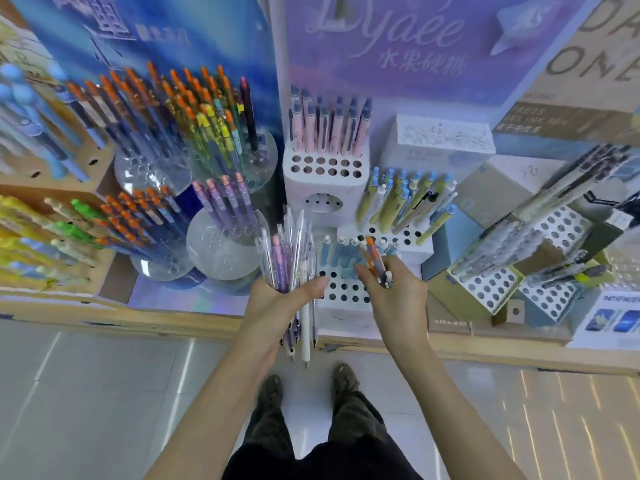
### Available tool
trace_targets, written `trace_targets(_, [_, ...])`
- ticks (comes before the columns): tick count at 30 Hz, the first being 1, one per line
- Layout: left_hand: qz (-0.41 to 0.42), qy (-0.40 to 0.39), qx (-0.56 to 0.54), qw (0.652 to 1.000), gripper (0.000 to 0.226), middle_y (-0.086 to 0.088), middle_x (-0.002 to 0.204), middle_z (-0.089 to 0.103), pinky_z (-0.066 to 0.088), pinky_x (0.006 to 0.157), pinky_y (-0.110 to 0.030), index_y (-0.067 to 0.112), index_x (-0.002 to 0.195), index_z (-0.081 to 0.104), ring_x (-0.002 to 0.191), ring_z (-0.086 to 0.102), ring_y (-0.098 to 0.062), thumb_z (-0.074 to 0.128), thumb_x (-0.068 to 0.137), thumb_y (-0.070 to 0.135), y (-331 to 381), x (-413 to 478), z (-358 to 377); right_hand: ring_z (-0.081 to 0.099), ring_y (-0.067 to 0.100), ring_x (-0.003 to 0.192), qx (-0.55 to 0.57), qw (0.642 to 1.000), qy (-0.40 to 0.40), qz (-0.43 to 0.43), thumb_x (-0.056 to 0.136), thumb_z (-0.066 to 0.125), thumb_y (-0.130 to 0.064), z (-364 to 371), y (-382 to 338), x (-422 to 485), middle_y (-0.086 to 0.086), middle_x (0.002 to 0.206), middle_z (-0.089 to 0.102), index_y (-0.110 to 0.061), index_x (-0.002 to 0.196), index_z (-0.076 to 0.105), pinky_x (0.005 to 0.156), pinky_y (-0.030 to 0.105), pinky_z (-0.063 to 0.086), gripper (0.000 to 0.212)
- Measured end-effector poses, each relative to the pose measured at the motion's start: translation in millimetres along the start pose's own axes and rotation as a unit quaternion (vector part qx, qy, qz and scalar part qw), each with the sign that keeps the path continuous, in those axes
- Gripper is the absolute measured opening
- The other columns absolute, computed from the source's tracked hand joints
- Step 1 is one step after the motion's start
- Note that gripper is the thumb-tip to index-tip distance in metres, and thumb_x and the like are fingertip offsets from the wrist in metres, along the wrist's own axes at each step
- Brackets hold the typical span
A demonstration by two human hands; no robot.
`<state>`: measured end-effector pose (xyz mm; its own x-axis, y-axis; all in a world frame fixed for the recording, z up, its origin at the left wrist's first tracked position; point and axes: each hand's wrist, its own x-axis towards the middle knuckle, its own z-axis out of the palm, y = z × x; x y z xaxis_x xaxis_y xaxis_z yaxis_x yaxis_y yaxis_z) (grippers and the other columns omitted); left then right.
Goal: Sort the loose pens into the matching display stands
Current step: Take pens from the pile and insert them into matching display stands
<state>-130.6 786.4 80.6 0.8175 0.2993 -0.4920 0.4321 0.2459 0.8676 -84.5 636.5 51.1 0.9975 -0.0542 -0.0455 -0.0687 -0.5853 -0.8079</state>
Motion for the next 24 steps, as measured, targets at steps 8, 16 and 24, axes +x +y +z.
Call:
trace_targets(8, [-0.020, -0.053, 0.054, 0.997, 0.023, -0.015, 0.087, 0.073, 0.049, 0.055, -0.011, 0.013, 0.088, 0.067, 0.081, 0.069, -0.017, 0.082, 0.071, 0.018, 9.7, 14.6, -31.4, 0.044, 0.020, 0.062, 0.101, 0.985, 0.099, 0.097, 0.085, 0.069, -0.020, 36.2, -9.3, 1.1, 0.011, 0.075, 0.061, -0.009, 0.073, 0.045, 0.049, 0.018, 0.034, 0.028])
trace_targets(16, [-0.016, -0.103, 0.054, 0.993, 0.020, -0.010, 0.086, 0.074, 0.046, 0.058, -0.006, 0.016, 0.089, 0.065, 0.084, 0.070, -0.011, 0.077, 0.074, 0.012, 13.6, 20.2, -46.2, 0.058, 0.005, 0.068, 0.138, 0.981, 0.121, 0.059, 0.088, 0.066, -0.020, 40.1, -12.8, -12.4, -0.008, 0.080, 0.060, -0.022, 0.095, 0.056, 0.061, 0.018, 0.048, 0.012])
trace_targets(24, [-0.018, -0.096, 0.059, 0.993, 0.022, -0.004, 0.077, 0.073, 0.045, 0.057, -0.009, 0.019, 0.082, 0.058, 0.073, 0.068, -0.003, 0.078, 0.073, 0.012, 17.0, 19.6, -55.5, 0.054, 0.001, 0.076, 0.116, 0.978, 0.163, 0.048, 0.092, 0.060, -0.013, 40.6, -17.2, -6.9, -0.012, 0.084, 0.062, -0.009, 0.100, 0.068, 0.071, 0.020, 0.044, 0.011])
